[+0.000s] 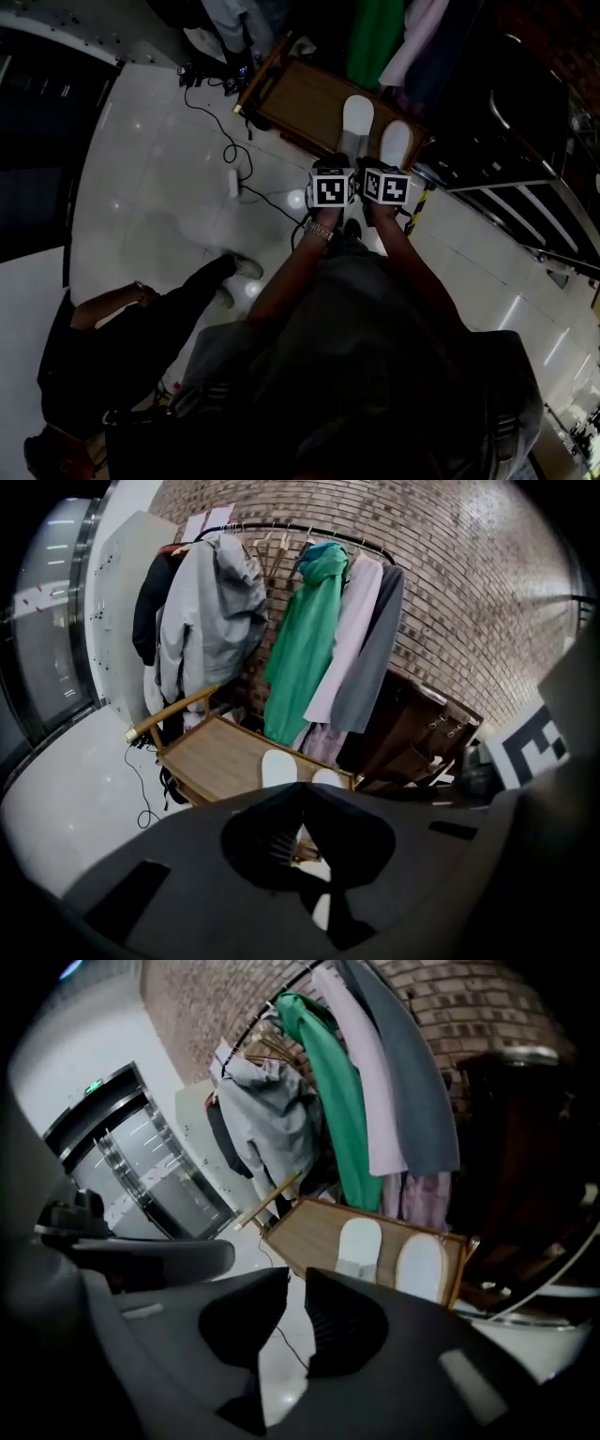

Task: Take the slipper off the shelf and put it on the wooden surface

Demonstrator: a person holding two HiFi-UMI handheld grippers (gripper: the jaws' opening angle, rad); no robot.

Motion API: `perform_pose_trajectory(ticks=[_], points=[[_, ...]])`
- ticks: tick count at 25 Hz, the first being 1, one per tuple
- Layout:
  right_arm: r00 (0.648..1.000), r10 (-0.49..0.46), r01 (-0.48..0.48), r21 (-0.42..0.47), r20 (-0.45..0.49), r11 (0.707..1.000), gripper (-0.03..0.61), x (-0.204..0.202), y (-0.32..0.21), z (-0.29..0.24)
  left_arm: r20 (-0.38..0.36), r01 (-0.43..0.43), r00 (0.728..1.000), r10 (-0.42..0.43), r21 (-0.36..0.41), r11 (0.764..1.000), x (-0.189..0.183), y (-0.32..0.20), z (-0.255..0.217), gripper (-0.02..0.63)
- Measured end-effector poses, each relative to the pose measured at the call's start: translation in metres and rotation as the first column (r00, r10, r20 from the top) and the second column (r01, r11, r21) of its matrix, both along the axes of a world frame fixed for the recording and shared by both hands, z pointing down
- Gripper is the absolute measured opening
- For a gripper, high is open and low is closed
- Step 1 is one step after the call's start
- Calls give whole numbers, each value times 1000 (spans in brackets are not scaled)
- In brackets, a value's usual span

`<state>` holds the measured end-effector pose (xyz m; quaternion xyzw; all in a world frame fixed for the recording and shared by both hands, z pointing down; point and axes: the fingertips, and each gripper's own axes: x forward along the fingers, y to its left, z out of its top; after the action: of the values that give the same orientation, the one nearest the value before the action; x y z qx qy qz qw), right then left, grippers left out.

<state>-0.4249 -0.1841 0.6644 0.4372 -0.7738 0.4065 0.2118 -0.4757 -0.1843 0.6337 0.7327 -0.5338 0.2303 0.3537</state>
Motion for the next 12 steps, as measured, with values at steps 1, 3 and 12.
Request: perform_pose_trajectory(ticks=[1, 3, 12], points=[[1000, -11, 12, 22, -24, 1000, 46, 2, 0, -9, -8, -4, 1000, 4, 4, 1000, 4, 0, -4, 5], [998, -20, 24, 66, -65, 998, 26, 6, 3, -24, -14, -15, 1000, 15, 14, 1000, 12, 2, -11, 4], [997, -35, 41, 112, -62, 993, 15, 11, 26, -49, 31, -43, 999, 41, 69, 997, 14, 25, -31, 5]])
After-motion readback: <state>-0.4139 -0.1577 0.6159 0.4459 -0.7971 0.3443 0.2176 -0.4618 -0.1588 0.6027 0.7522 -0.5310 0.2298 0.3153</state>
